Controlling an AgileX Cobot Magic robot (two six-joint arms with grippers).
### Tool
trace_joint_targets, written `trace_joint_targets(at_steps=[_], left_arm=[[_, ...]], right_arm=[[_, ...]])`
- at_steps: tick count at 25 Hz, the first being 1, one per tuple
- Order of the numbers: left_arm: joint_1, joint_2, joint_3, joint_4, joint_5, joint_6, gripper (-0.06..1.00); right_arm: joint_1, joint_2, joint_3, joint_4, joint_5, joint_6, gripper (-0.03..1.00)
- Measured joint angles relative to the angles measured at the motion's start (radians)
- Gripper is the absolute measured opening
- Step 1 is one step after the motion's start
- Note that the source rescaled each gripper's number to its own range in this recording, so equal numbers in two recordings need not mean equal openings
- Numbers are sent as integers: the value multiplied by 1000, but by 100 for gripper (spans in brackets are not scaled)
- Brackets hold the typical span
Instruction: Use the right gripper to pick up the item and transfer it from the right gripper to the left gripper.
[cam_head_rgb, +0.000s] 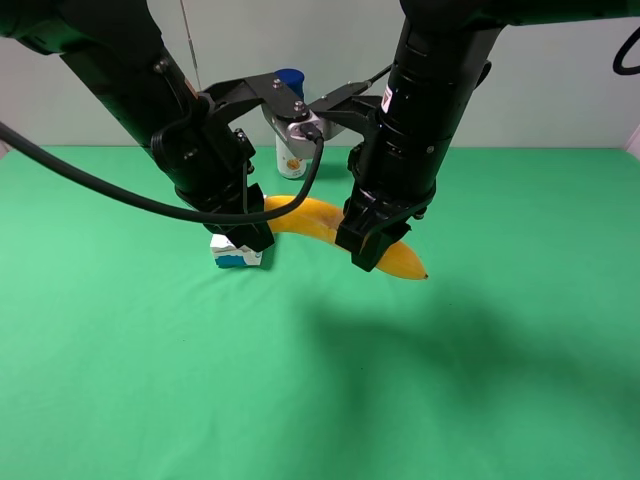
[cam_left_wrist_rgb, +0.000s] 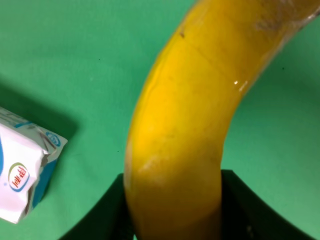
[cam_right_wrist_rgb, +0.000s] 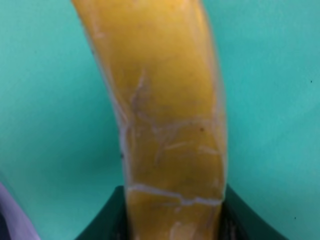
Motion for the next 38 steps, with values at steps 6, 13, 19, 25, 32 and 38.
trace_joint_targets(at_steps=[6,13,19,25,32,38], left_arm=[[0,0,0,5,-3,0,5],[0,0,0,12,-9,4,0],[0,1,0,7,-16,4,0],[0,3,-7,-8,-33,8,0],[-1,3,-7,-6,-29,9,0],[-1,3,-7,-6,-28,9,0]], right_arm=[[0,0,0,0,-9,4,5],[0,0,0,2,-11,15,95],[0,-7,-12,-29,-22,42,100],[-2,-18,-94,-108,9,109,100],[-73,-62,-100,-107,38,116,100],[-128,-134,-100,-104,76,124,100]])
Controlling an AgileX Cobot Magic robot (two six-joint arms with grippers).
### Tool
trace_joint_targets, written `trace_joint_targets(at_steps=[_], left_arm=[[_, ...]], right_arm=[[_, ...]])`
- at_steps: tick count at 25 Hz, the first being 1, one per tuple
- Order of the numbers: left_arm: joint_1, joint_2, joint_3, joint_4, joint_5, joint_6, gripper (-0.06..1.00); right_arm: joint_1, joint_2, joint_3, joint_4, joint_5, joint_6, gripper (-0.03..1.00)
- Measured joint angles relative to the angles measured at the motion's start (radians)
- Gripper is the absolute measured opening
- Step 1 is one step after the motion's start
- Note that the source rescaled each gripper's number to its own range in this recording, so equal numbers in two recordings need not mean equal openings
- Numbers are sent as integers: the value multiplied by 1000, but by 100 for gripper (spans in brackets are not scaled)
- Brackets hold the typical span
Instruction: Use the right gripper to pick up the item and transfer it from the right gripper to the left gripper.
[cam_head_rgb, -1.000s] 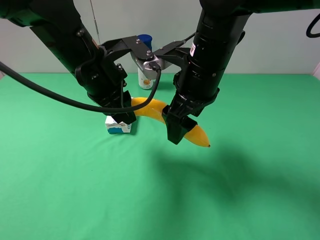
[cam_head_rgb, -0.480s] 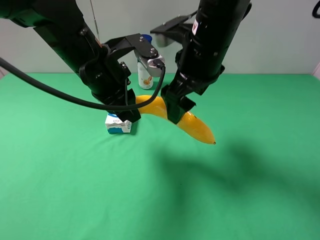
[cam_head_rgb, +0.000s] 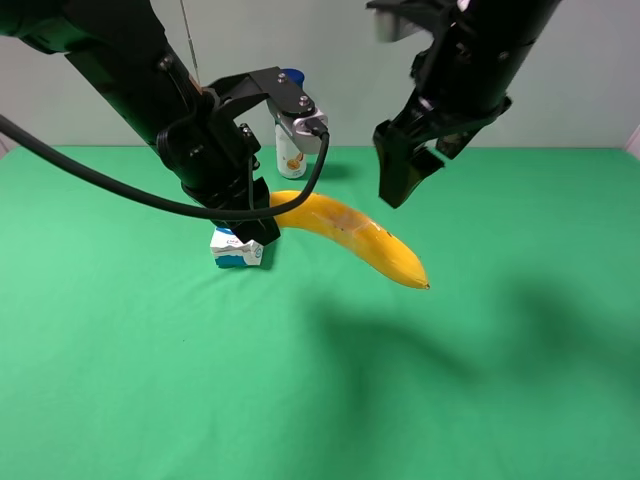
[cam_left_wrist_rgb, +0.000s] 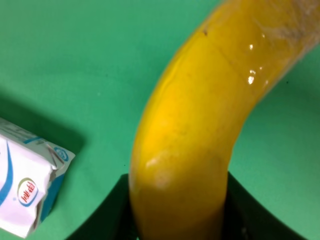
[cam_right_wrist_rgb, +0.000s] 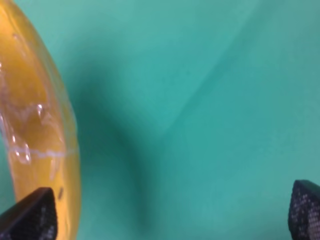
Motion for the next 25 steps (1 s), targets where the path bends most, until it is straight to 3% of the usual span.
trace_joint_targets(at_steps=[6,13,25], left_arm=[[0,0,0,1,0,1,0],[0,0,0,1,0,3,0],[0,0,0,1,1,3,0]], right_arm=[[-20,-101,39,-26,0,36,100],[-20,-279,217,-90,2,116,100],[-20,-719,499,-100,3,154,100]])
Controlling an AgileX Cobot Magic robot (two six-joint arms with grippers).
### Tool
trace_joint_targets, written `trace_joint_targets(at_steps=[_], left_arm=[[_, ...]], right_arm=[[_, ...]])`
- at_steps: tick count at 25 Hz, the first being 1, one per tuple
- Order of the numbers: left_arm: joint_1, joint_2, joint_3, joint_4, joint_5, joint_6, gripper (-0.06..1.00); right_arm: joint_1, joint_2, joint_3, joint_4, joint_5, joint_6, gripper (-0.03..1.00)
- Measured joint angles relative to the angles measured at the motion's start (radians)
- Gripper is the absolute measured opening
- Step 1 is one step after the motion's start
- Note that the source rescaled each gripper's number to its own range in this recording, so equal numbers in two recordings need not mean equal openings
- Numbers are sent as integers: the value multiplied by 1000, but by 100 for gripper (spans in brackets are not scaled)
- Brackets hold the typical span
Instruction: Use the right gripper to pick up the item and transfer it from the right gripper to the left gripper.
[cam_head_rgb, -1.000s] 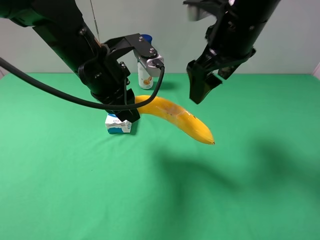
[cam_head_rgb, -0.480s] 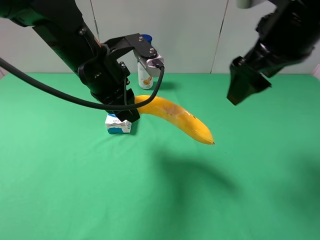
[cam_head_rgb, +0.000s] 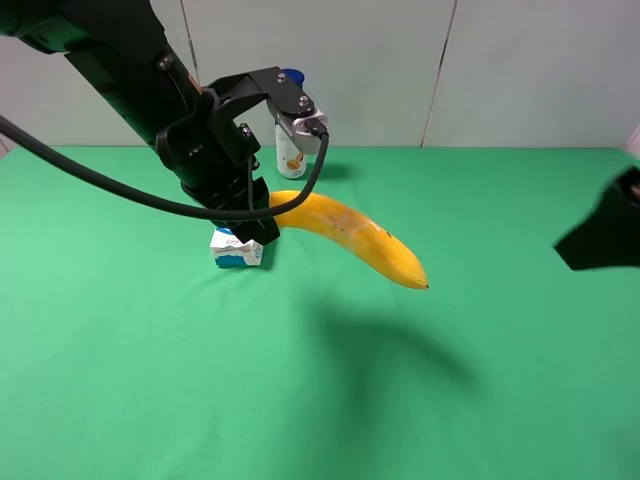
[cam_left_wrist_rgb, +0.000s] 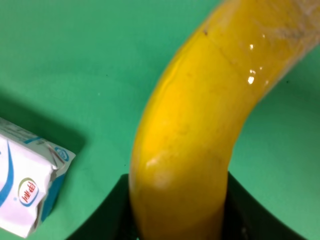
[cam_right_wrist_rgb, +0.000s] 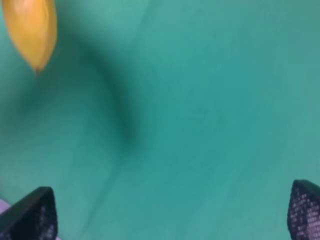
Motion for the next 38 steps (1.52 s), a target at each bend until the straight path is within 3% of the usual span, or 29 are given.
trace_joint_targets(at_steps=[11,19,38], left_arm=[[0,-1,0,2,3,0,0],[0,-1,0,2,3,0,0],[0,-1,0,2,3,-41,0]], right_arm=[[0,-515,246,-4,-37,2,100],[0,-835,455,55,-160,3,100],[-25,-900,473,81,-187,49,100]])
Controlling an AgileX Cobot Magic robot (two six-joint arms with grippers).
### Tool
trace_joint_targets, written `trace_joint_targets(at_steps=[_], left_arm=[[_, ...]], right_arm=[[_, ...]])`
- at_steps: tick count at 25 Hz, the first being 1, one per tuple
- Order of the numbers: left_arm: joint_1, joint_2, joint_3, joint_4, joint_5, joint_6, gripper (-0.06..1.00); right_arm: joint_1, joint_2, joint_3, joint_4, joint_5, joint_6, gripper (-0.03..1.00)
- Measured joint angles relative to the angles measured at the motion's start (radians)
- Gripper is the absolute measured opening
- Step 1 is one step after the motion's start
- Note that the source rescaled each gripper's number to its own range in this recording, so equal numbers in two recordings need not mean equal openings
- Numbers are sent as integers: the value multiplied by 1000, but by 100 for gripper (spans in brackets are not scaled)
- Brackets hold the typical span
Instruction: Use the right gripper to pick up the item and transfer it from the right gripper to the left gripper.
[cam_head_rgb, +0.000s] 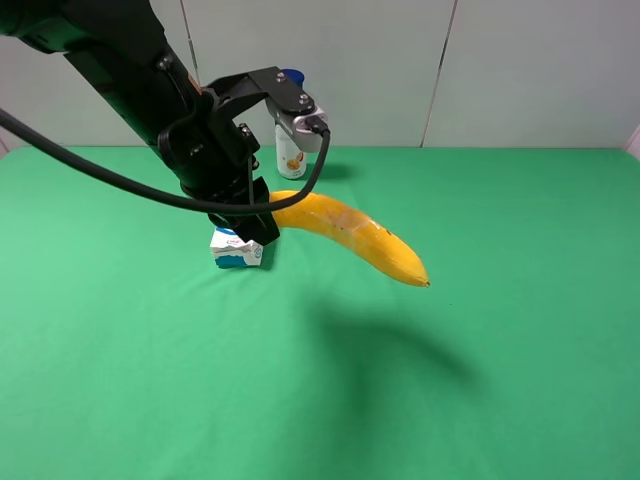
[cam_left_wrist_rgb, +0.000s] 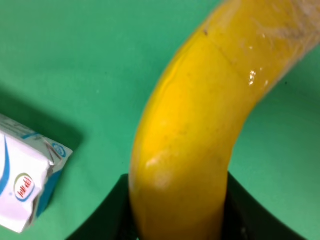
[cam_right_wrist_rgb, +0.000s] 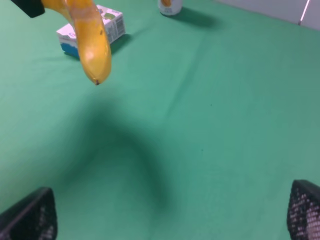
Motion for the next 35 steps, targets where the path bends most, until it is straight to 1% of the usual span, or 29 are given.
trace_joint_targets(at_steps=[2,9,12,14,16,18,23,24,26,28,29,33,35], left_arm=[[0,0,0,0,0,-18,0],[0,0,0,0,0,-95,0],[0,-4,0,5,0,-141,0],[0,-23,0,21,0,-178,0],[0,-50,0,48,0,-223,0],[0,-84,0,85,1,-294,0],[0,-157,0,247,21,-511,0],[3,-167,0,285,35,-564,0],[20,-175,0,337,54,-635,0],[50,-176,0,361,58,-686,0],[77,-176,0,368,58,-707,0],[175,-176,0,373,50,-761,0],[216,-176,12,374,24,-792,0]], right_arm=[[-45,0,0,0,0,1,100],[-321,0,0,1,0,3,100],[-402,0,0,7,0,3,100],[-433,0,0,9,0,3,100],[-446,0,0,10,0,3,100],[-448,0,0,10,-1,3,100],[-452,0,0,11,-1,3,100],[-452,0,0,11,-1,3,100],[-452,0,0,11,-1,3,100],[-452,0,0,11,-1,3,100],[-452,0,0,11,-1,3,100],[-452,0,0,11,-1,3,100],[-452,0,0,11,-1,3,100]])
